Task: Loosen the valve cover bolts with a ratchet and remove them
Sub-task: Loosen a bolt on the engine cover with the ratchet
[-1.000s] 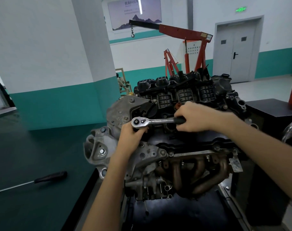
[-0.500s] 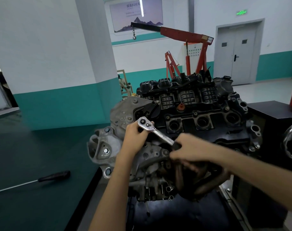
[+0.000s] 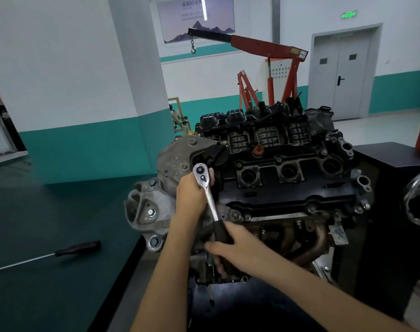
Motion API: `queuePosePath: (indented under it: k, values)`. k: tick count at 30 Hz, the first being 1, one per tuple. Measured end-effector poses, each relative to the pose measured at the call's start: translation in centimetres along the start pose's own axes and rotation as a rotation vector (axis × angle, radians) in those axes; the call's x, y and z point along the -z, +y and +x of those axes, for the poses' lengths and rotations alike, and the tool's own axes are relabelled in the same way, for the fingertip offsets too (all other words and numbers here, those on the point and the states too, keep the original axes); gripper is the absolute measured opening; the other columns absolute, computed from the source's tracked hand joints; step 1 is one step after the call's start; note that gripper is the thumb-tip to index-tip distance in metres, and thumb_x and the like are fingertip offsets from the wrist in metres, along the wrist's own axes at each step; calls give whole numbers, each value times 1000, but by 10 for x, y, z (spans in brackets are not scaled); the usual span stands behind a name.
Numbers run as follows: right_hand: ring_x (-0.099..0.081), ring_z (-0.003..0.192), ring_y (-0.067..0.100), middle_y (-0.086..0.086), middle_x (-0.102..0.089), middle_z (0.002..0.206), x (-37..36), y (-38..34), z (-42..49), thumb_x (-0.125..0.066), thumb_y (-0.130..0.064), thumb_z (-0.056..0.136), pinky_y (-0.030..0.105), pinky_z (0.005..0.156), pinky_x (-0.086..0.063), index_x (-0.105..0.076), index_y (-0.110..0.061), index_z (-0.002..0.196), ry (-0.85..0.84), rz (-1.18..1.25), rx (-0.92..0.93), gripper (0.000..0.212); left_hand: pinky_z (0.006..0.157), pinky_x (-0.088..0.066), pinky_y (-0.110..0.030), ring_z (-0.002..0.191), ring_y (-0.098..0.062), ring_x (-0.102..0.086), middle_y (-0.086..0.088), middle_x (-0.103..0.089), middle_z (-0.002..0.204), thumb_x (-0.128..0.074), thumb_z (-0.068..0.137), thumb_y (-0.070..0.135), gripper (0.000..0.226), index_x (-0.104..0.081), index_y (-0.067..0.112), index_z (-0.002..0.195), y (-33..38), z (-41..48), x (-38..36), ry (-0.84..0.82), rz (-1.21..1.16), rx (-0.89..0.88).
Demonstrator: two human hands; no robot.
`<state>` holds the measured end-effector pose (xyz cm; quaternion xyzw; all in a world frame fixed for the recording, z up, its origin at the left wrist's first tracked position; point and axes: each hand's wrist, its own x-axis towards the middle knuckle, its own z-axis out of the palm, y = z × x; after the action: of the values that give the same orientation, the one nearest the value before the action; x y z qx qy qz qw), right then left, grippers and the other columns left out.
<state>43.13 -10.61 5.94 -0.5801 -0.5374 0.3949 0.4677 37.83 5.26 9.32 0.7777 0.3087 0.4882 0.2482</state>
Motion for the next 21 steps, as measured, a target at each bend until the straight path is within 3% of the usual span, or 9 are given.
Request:
queuePosePath:
  k: [2, 4, 7, 10, 12, 14, 16, 18, 21]
  values:
    - [-54, 43, 18, 7, -56, 57, -4, -2, 3, -60, -11, 92, 26, 43, -47, -53, -11, 85, -43, 97, -49, 10, 72, -51, -43, 75, -33, -63, -15, -66, 74, -41, 87, 51, 56, -58, 0, 74, 1, -1, 0, 6, 9, -16]
    - [-48, 35, 18, 7, -52, 49, 19, -10, 4, -59, -11, 90, 23, 36, -42, -53, -9, 75, -24, -33, -101, 16, 69, -49, -44, 73, -34, -62, -15, -65, 71, -47, 89, 45, 51, -58, -1, 71, -1, -2, 1, 9, -37, -56]
    - [-47, 33, 18, 3, -52, 43, 77, -39, 9, -57, -13, 85, 23, 36, -41, -54, -8, 71, -16, -503, -107, 15, 67, -48, -44, 71, -31, -62, -15, -66, 71, -58, 92, 26, 34, -64, -2, 74, -5, -3, 1, 15, -40, -77]
    - [-57, 61, 21, -4, -55, 65, 126, -80, 25, -63, -32, 83, 28, 57, -46, -59, -25, 79, 200, -1233, 63, 9, 63, -46, -40, 64, -19, -56, -15, -64, 68, -63, 88, 10, 17, -66, -3, 78, -5, 1, 0, 12, -28, -57]
    - [-57, 73, 23, -4, -53, 72, 136, -94, 30, -62, -37, 83, 30, 64, -43, -60, -27, 81, 251, -1407, 143, 11, 62, -46, -40, 63, -24, -56, -14, -62, 65, -65, 88, 11, 21, -64, -3, 73, -5, 2, -2, 15, -8, -52]
    - [-61, 82, 26, -1, -57, 78, 128, -81, 25, -62, -38, 83, 30, 66, -43, -62, -27, 82, 304, -1365, 117, 11, 62, -46, -39, 66, -26, -59, -11, -63, 66, -64, 88, 15, 21, -65, -1, 74, -6, 1, -3, 12, -5, -46]
    - [-63, 82, 26, 3, -61, 80, 104, -46, 16, -64, -36, 82, 28, 66, -43, -62, -24, 79, 377, -1150, 70, 12, 61, -44, -36, 63, -19, -57, -2, -62, 63, -59, 86, 20, 19, -67, 7, 74, -9, 0, -3, 9, 3, -44]
    - [-63, 64, 19, -2, -59, 66, 69, -15, 4, -67, -30, 84, 23, 56, -44, -55, -22, 71, 267, -690, 34, 19, 61, -44, -37, 62, -18, -56, -2, -61, 63, -54, 89, 26, 27, -61, 12, 68, -10, 2, -6, 6, 12, -22]
    - [-56, 46, 14, -2, -58, 55, 18, 6, 0, -65, -21, 89, 25, 46, -47, -57, -18, 82, 5, -65, -11, 12, 67, -46, -36, 67, -24, -60, -7, -64, 67, -52, 97, 34, 36, -50, 17, 65, -10, 8, -10, 2, 40, 51]
